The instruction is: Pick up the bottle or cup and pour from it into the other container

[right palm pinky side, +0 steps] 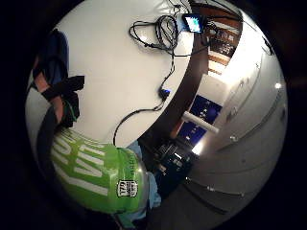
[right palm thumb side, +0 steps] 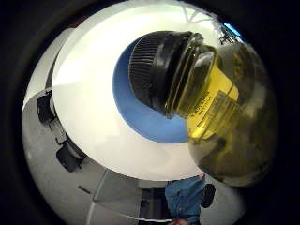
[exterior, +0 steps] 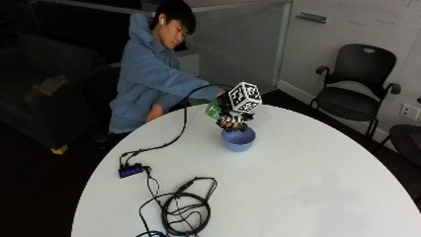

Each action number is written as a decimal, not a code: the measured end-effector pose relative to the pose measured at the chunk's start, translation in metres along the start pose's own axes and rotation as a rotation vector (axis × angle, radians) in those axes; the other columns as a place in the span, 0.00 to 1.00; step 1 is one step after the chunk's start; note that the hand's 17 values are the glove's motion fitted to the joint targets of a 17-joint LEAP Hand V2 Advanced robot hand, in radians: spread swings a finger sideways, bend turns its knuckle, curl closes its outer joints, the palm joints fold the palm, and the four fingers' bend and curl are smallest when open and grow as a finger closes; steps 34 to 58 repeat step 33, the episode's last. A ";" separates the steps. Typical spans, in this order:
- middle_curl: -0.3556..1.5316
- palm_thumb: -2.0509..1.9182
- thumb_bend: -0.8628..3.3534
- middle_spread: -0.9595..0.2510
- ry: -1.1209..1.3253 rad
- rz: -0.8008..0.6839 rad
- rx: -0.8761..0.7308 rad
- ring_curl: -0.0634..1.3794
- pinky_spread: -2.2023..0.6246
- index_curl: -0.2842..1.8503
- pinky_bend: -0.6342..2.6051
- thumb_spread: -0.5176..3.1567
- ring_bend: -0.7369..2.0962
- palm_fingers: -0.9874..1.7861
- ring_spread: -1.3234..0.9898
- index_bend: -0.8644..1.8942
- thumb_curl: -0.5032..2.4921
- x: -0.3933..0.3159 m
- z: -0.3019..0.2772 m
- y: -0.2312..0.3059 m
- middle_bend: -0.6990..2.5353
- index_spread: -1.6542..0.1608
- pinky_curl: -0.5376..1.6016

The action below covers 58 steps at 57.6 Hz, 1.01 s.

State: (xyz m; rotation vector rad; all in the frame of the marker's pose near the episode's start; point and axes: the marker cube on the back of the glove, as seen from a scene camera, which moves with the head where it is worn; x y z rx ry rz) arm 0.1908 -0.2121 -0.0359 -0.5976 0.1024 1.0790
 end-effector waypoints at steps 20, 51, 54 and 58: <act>0.47 0.79 0.20 0.70 0.047 0.035 -0.064 0.38 0.69 0.35 0.34 0.16 0.47 0.80 0.47 0.37 0.41 -0.007 0.004 -0.004 0.38 0.79 0.46; 0.47 0.79 0.20 0.70 0.038 0.008 -0.078 0.39 0.69 0.35 0.34 0.17 0.47 0.80 0.47 0.37 0.41 -0.004 0.002 -0.003 0.38 0.79 0.45; 0.47 0.79 0.20 0.70 0.038 0.008 -0.078 0.39 0.69 0.35 0.34 0.17 0.47 0.80 0.47 0.37 0.41 -0.004 0.002 -0.003 0.38 0.79 0.45; 0.47 0.79 0.20 0.70 0.038 0.008 -0.078 0.39 0.69 0.35 0.34 0.17 0.47 0.80 0.47 0.37 0.41 -0.004 0.002 -0.003 0.38 0.79 0.45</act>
